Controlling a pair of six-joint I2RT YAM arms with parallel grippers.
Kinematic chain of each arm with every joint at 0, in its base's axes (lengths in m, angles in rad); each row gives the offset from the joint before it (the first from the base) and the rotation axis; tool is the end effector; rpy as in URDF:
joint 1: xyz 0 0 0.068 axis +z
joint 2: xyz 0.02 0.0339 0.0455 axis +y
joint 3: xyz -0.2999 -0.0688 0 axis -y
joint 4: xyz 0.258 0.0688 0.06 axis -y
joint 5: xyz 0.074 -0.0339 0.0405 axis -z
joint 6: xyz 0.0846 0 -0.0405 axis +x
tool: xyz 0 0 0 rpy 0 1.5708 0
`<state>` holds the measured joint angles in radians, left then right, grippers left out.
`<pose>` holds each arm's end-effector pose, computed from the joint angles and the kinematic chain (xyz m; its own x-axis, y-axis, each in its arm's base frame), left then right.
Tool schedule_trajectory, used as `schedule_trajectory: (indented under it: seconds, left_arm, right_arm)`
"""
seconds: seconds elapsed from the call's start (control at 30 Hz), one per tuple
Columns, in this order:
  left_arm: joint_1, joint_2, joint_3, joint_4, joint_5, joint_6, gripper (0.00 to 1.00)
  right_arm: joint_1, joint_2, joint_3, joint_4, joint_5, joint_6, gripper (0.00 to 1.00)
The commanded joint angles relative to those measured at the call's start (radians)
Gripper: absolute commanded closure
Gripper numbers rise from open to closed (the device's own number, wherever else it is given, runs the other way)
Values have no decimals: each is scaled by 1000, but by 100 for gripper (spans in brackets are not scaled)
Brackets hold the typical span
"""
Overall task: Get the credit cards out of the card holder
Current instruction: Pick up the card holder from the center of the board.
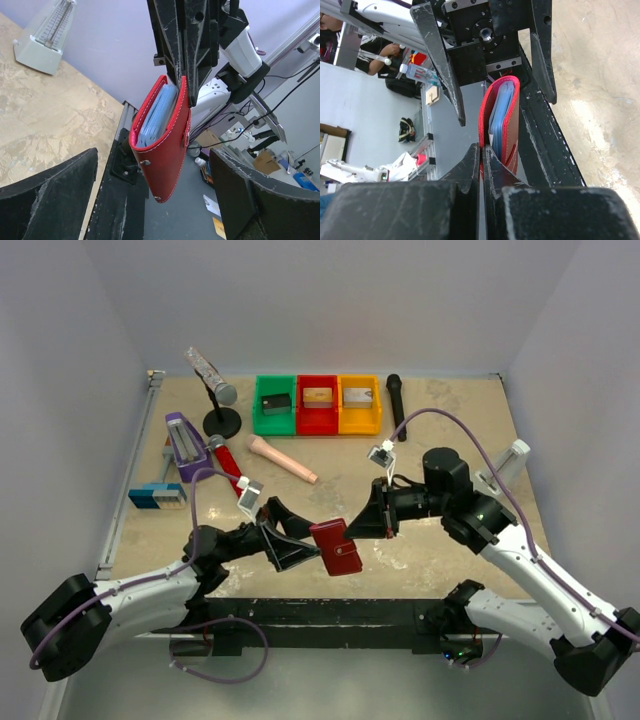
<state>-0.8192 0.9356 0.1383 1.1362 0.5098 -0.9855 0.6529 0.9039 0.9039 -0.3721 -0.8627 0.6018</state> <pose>0.1096 -0.1777 0.2614 -0.6681 -0.3507 -0.6563 0.7151 -0.0590 -0.6965 0.1299 0.1803 0.3622 -0.7799 -0.1330 -0.6116 -0.6255 0.1965 0.7550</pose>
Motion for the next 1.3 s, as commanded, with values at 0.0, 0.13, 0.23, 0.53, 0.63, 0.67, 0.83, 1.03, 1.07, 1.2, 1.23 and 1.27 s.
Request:
schedule_trajectory:
  seconds: [0.0, 0.13, 0.23, 0.53, 0.63, 0.67, 0.83, 1.03, 1.07, 1.2, 1.23, 1.27]
  left_arm:
    - [-5, -11, 35, 96, 6, 4, 5]
    - [-6, -9, 38, 103, 19, 1, 12]
    - [-6, -6, 40, 112, 27, -1, 20]
    - [-6, -12, 40, 106, 32, 1, 38]
    - [-6, -15, 44, 96, 35, 2, 42]
    - [-8, -15, 46, 94, 35, 4, 44]
    - [-6, -20, 49, 94, 41, 2, 55]
    - [-6, -31, 49, 80, 42, 7, 65]
    - [-6, -34, 49, 79, 42, 8, 67]
    - [-6, -40, 47, 65, 45, 15, 76]
    - [-6, -38, 47, 62, 45, 15, 79]
    - [-6, -41, 47, 60, 47, 16, 82]
  right_arm:
    - [5, 1, 36, 65, -21, 15, 100]
    - [7, 6, 36, 70, -16, 18, 100]
    - [7, 9, 36, 68, -13, 18, 100]
    - [5, 16, 35, 52, 1, 3, 100]
    - [7, 20, 35, 50, 2, 1, 100]
    - [7, 20, 35, 48, 4, 0, 100]
    - [7, 24, 33, 41, 8, -7, 100]
    - [5, 29, 36, 35, 13, -11, 100]
    - [5, 30, 36, 33, 13, -14, 100]
    - [7, 30, 44, 12, 27, -26, 100]
    - [7, 30, 52, -5, 33, -33, 100]
    - [5, 27, 59, -28, 45, -42, 100]
